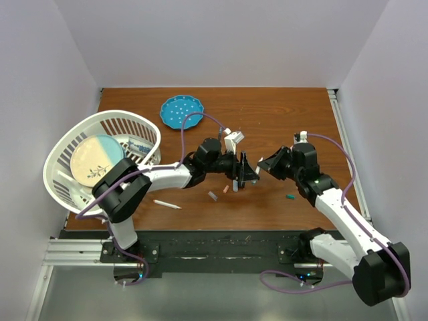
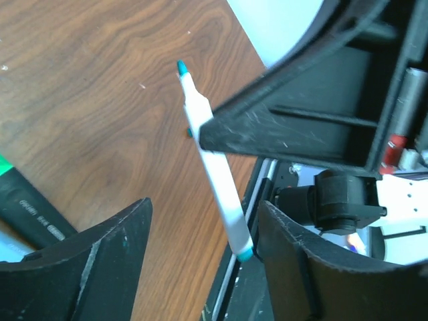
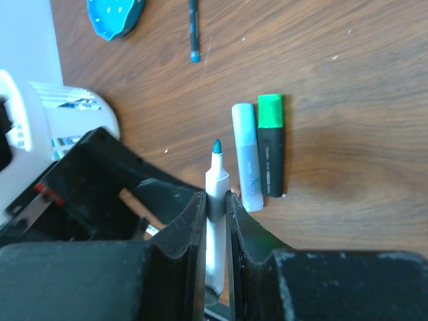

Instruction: Insert the pens into the pen caps

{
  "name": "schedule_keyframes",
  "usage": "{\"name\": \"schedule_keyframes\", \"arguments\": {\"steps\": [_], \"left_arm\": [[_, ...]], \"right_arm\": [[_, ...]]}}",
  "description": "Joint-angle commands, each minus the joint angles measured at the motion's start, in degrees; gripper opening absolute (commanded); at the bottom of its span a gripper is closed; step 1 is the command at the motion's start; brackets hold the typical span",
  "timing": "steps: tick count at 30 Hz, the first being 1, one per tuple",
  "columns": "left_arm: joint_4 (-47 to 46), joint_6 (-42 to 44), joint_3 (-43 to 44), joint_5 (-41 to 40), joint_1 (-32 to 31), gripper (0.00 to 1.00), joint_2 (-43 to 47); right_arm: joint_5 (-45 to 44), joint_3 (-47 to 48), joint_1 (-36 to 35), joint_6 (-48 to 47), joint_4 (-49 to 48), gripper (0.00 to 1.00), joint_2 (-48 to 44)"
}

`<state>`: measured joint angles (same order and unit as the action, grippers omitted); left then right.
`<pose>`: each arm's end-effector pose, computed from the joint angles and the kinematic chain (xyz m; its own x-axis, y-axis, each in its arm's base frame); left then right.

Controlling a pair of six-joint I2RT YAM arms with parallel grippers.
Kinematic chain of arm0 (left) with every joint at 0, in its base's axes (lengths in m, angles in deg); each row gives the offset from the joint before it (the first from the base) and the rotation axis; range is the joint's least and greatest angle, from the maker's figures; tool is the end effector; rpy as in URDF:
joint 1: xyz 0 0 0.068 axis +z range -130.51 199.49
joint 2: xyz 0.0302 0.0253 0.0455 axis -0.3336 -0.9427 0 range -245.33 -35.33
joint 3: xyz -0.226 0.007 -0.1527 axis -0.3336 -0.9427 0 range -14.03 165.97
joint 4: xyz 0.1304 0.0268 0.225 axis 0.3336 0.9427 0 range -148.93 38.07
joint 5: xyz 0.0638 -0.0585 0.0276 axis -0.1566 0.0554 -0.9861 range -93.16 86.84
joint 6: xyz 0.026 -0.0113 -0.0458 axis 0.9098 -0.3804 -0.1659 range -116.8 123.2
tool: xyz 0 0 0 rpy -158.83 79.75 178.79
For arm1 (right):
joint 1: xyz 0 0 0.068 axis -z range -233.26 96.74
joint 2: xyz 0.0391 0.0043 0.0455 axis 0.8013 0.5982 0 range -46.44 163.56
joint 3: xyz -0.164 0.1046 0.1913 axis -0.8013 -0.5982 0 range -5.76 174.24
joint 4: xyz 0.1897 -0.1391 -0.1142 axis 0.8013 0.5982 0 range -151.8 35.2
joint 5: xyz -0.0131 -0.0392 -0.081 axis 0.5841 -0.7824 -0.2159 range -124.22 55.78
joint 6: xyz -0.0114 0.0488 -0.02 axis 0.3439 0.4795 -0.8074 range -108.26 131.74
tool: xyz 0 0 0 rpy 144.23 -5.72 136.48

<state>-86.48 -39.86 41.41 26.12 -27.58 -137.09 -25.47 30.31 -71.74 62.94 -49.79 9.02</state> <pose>0.2501 -0.2943 0.2025 -0.8115 -0.0021 -0.5843 0.5474 0.3472 -0.7615 0.2018 0.0731 0.2493 -0.6498 0.5949 -0.4731 0.1114 0.6902 0.7150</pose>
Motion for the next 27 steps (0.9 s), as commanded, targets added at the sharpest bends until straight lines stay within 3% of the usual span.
{"name": "schedule_keyframes", "arguments": {"steps": [1,3,8,9,11,16,20,27], "left_arm": [[-6.4,-4.2,2.2,4.2,-0.4,0.64,-1.6],[-7.7,-5.0,2.4,4.6,-0.4,0.59,-1.8],[-9.6,-6.5,2.2,6.1,-0.5,0.21,-1.9],[-10.1,-6.8,1.8,6.5,-0.3,0.10,-1.9],[-10.6,-6.9,1.2,6.4,-0.3,0.01,-1.2],[-9.4,-5.9,-1.5,5.3,-0.3,0.00,1.9],[-3.5,-2.8,-2.4,2.2,0.1,0.00,5.6],[1.5,1.6,-8.9,-3.7,3.0,0.00,18.7]], "right_arm": [[0.7,1.4,-1.6,0.7,1.0,0.00,-2.5],[0.4,1.3,-2.2,0.8,1.2,0.00,-3.2],[0.6,1.2,-2.9,1.1,1.5,0.00,-4.8],[0.7,1.6,-2.9,0.9,1.9,0.01,-5.0],[0.4,2.3,-2.8,0.7,2.5,0.10,-5.6],[-3.1,7.4,-2.8,-5.7,9.4,0.39,-6.5],[-8.7,11.6,-2.7,-13.8,14.8,0.46,-6.2],[-19.3,15.7,-2.7,-32.1,21.6,0.46,-2.8]]}}
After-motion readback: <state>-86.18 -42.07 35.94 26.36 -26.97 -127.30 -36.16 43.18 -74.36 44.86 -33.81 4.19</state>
